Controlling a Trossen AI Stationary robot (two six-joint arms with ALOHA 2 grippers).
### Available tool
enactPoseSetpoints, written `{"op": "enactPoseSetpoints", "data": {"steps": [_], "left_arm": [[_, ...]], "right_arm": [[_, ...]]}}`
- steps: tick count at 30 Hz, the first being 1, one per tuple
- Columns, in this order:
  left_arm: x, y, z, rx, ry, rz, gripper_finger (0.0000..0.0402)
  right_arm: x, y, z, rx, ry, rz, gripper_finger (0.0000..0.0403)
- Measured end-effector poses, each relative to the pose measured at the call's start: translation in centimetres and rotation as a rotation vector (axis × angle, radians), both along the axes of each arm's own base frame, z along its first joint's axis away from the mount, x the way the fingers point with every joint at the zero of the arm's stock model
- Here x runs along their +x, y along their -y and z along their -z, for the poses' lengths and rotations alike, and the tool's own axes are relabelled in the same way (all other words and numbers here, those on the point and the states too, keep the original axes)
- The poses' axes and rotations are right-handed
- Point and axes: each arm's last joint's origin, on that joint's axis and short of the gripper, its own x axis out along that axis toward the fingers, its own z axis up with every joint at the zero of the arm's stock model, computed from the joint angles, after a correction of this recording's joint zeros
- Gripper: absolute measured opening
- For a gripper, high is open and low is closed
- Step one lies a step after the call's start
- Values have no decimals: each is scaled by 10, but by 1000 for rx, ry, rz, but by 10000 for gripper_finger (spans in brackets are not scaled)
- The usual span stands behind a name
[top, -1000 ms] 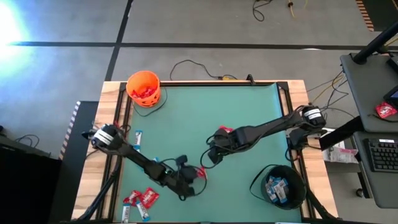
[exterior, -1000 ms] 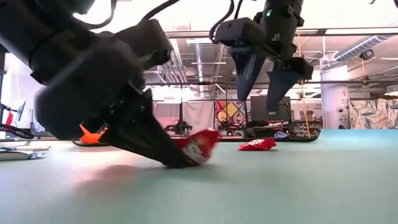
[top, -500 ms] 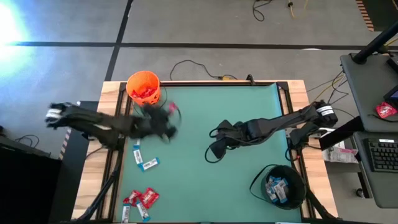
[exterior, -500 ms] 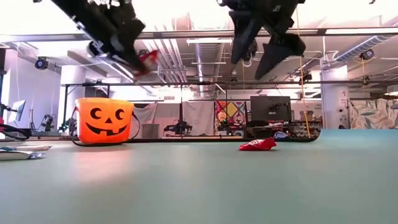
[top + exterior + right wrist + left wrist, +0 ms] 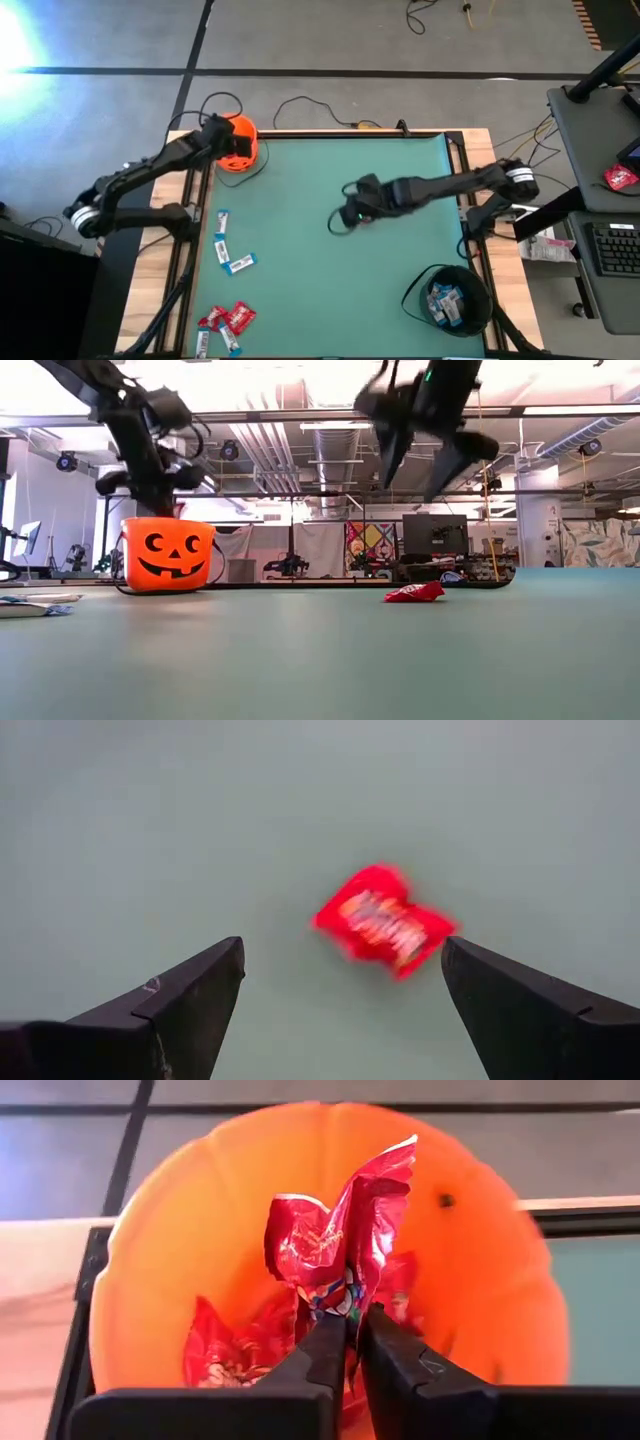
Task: Sort candy by brand, put in halloween buckets
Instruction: Put the red candy into the orange bucket
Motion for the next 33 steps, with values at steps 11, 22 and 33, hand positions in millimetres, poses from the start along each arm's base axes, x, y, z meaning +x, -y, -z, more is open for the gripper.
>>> {"op": "enactPoseSetpoints", "data": {"steps": [11,22,33], "left_arm": [[7,-24,16,-80,-69,-29,100],[3,23,-41,-61,62,161,189],[26,135,-36,18,254,793,197]], "right_arm": [[19,44,59,179,-206,61,334],[43,44,108,229,-230,-4,327],[88,37,98,227,215,-256,325]]}}
